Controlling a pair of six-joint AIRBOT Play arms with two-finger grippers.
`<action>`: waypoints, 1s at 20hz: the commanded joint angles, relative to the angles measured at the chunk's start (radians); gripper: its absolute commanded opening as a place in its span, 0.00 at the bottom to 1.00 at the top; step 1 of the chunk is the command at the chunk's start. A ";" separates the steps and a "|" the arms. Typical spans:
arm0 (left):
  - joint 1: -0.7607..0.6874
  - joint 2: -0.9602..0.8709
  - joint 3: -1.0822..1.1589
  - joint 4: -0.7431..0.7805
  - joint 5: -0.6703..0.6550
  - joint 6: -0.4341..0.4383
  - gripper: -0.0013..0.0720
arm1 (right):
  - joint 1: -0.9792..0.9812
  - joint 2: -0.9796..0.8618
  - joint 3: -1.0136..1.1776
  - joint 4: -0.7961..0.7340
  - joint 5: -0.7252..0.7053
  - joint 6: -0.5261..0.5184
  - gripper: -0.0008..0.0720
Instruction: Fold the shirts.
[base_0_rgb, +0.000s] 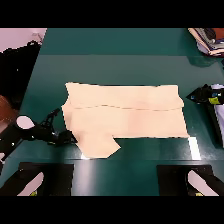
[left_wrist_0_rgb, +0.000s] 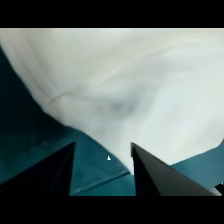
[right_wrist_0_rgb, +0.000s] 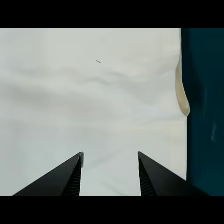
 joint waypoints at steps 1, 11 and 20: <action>-0.117 0.006 -0.034 -0.030 0.150 -0.052 0.60 | 0.000 0.006 -0.003 0.036 -0.008 0.000 0.58; -0.171 0.007 0.045 -0.063 0.110 -0.050 0.05 | -0.096 0.011 -0.021 -0.089 0.176 -0.006 0.57; -0.171 0.007 0.123 -0.063 0.134 -0.027 0.05 | -0.373 0.102 -0.477 -0.093 0.161 -0.005 0.79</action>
